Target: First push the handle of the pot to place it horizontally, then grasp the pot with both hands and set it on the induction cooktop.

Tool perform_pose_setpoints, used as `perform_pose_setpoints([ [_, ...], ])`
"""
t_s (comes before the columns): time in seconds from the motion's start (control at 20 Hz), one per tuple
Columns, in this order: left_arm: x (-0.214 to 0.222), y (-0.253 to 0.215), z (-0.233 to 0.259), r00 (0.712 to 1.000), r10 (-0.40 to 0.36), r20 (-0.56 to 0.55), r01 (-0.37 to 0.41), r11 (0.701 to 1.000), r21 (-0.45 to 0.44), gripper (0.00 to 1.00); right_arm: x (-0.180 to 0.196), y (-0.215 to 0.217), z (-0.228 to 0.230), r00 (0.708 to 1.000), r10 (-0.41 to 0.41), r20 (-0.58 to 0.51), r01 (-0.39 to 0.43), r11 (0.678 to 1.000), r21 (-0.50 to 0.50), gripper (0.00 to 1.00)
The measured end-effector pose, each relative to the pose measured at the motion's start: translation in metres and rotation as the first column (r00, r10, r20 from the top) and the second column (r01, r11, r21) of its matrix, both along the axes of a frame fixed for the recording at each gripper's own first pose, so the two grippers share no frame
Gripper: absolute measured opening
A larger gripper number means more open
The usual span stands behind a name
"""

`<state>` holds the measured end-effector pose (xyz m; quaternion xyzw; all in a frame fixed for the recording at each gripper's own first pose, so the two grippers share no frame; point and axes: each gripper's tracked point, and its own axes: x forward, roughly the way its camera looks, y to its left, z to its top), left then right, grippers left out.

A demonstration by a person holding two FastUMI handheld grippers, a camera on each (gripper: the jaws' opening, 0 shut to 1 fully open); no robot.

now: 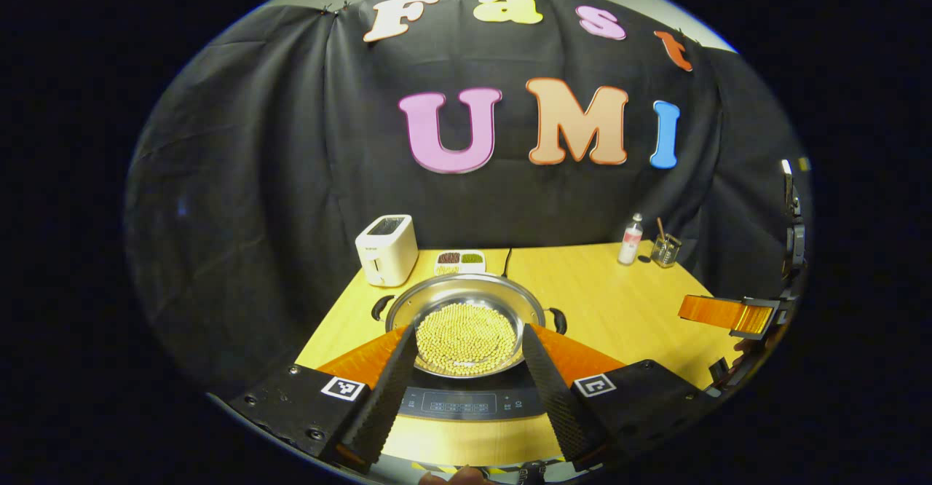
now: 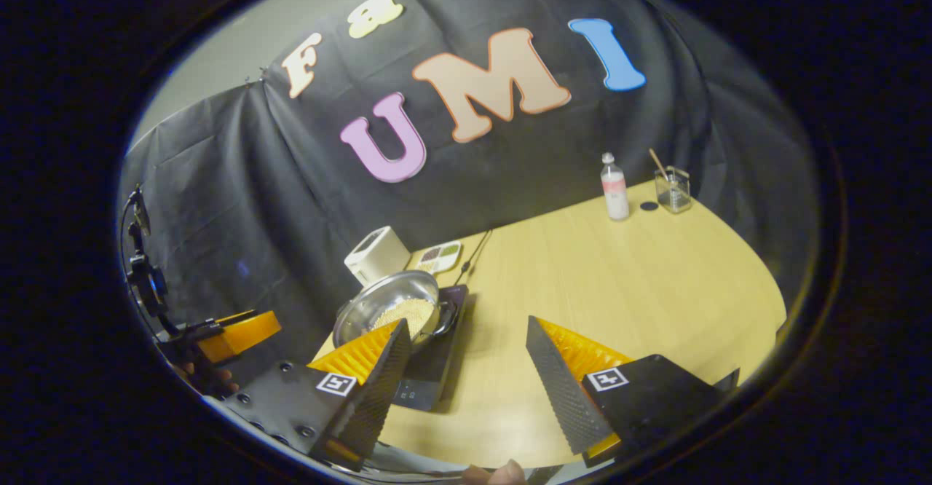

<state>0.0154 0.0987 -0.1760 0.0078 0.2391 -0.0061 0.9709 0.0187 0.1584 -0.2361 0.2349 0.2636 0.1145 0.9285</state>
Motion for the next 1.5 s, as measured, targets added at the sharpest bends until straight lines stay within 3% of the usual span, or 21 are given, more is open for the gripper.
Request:
perform_pose_setpoints([
  [0.05, -0.001, -0.002, 0.010, 1.000, -0.009, 0.023, 0.009, 1.000, 0.010, 0.89, -0.003, -0.009, 0.013, 0.999, -0.021, 0.043, 0.021, 1.000, -0.006, 0.98],
  [0.15, -0.004, -0.005, 0.033, 0.997, -0.021, 0.079, 0.017, 0.999, 0.043, 0.89, -0.011, -0.019, 0.038, 0.991, -0.055, 0.124, 0.058, 0.998, -0.017, 0.98],
  [0.2, -0.005, -0.010, 0.047, 0.992, -0.030, 0.120, 0.024, 0.999, 0.049, 0.89, -0.016, -0.025, 0.049, 0.986, -0.062, 0.154, 0.069, 0.997, -0.042, 0.92],
  [0.25, -0.008, -0.018, 0.059, 0.987, -0.044, 0.155, 0.036, 0.998, 0.050, 0.92, -0.023, -0.031, 0.059, 0.982, -0.067, 0.179, 0.081, 0.994, -0.074, 0.92],
  [0.3, -0.011, -0.025, 0.073, 0.980, -0.063, 0.189, 0.054, 0.997, 0.051, 0.89, -0.027, -0.036, 0.071, 0.975, -0.075, 0.208, 0.097, 0.990, -0.100, 0.98],
  [0.35, -0.018, -0.032, 0.086, 0.971, -0.083, 0.223, 0.073, 0.996, 0.054, 0.86, -0.034, -0.039, 0.086, 0.968, -0.086, 0.238, 0.117, 0.986, -0.120, 0.98],
  [0.4, -0.024, -0.037, 0.095, 0.964, -0.099, 0.245, 0.087, 0.994, 0.060, 0.89, -0.041, -0.042, 0.101, 0.959, -0.097, 0.265, 0.135, 0.982, -0.131, 0.92],
  [0.45, -0.033, -0.041, 0.106, 0.955, -0.115, 0.274, 0.100, 0.993, 0.066, 0.89, -0.050, -0.041, 0.115, 0.950, -0.104, 0.295, 0.149, 0.980, -0.134, 0.98],
  [0.55, -0.055, -0.047, 0.126, 0.933, -0.134, 0.335, 0.113, 0.990, 0.082, 0.92, -0.070, -0.044, 0.139, 0.932, -0.123, 0.341, 0.181, 0.973, -0.145, 0.98],
  [0.6, -0.065, -0.050, 0.132, 0.924, -0.138, 0.356, 0.118, 0.990, 0.077, 0.91, -0.080, -0.047, 0.146, 0.929, -0.131, 0.346, 0.194, 0.969, -0.154, 0.98],
  [0.65, -0.076, -0.053, 0.133, 0.920, -0.136, 0.367, 0.123, 0.991, 0.061, 0.92, -0.093, -0.050, 0.149, 0.928, -0.137, 0.346, 0.203, 0.966, -0.162, 0.92],
  [0.7, -0.086, -0.058, 0.133, 0.918, -0.138, 0.373, 0.135, 0.990, 0.033, 0.94, -0.104, -0.054, 0.153, 0.925, -0.147, 0.350, 0.217, 0.961, -0.171, 0.98],
  [0.8, -0.102, -0.065, 0.139, 0.907, -0.134, 0.398, 0.153, 0.988, -0.016, 0.99, -0.124, -0.063, 0.166, 0.915, -0.166, 0.367, 0.251, 0.947, -0.198, 0.98],
  [0.85, -0.107, -0.063, 0.144, 0.902, -0.127, 0.413, 0.150, 0.988, -0.023, 0.94, -0.137, -0.066, 0.168, 0.913, -0.166, 0.373, 0.261, 0.940, -0.220, 0.98],
  [0.95, -0.122, -0.053, 0.150, 0.896, -0.100, 0.432, 0.121, 0.992, -0.022, 0.94, -0.148, -0.067, 0.170, 0.914, -0.156, 0.375, 0.263, 0.931, -0.254, 0.92],
  [1.0, -0.128, -0.051, 0.156, 0.887, -0.090, 0.452, 0.111, 0.994, -0.021, 0.99, -0.149, -0.066, 0.171, 0.915, -0.154, 0.372, 0.264, 0.927, -0.266, 0.92],
  [1.05, -0.133, -0.050, 0.158, 0.883, -0.089, 0.462, 0.106, 0.994, -0.012, 0.94, -0.151, -0.064, 0.174, 0.917, -0.145, 0.373, 0.257, 0.927, -0.272, 0.92],
  [1.15, -0.144, -0.049, 0.150, 0.888, -0.110, 0.446, 0.112, 0.994, 0.022, 0.94, -0.148, -0.058, 0.188, 0.914, -0.123, 0.388, 0.246, 0.926, -0.286, 0.92],
  [1.3, -0.150, -0.048, 0.154, 0.892, -0.103, 0.440, 0.103, 0.994, 0.022, 0.94, -0.142, -0.058, 0.227, 0.871, -0.094, 0.483, 0.264, 0.918, -0.296, 0.92],
  [1.35, -0.151, -0.048, 0.152, 0.897, -0.088, 0.432, 0.094, 0.996, 0.007, 0.99, -0.145, -0.054, 0.227, 0.867, -0.078, 0.491, 0.256, 0.917, -0.307, 0.92],
  [1.5, -0.152, -0.058, 0.145, 0.920, -0.052, 0.387, 0.076, 0.996, -0.047, 0.95, -0.150, -0.065, 0.227, 0.871, -0.046, 0.488, 0.236, 0.912, -0.335, 0.95],
])
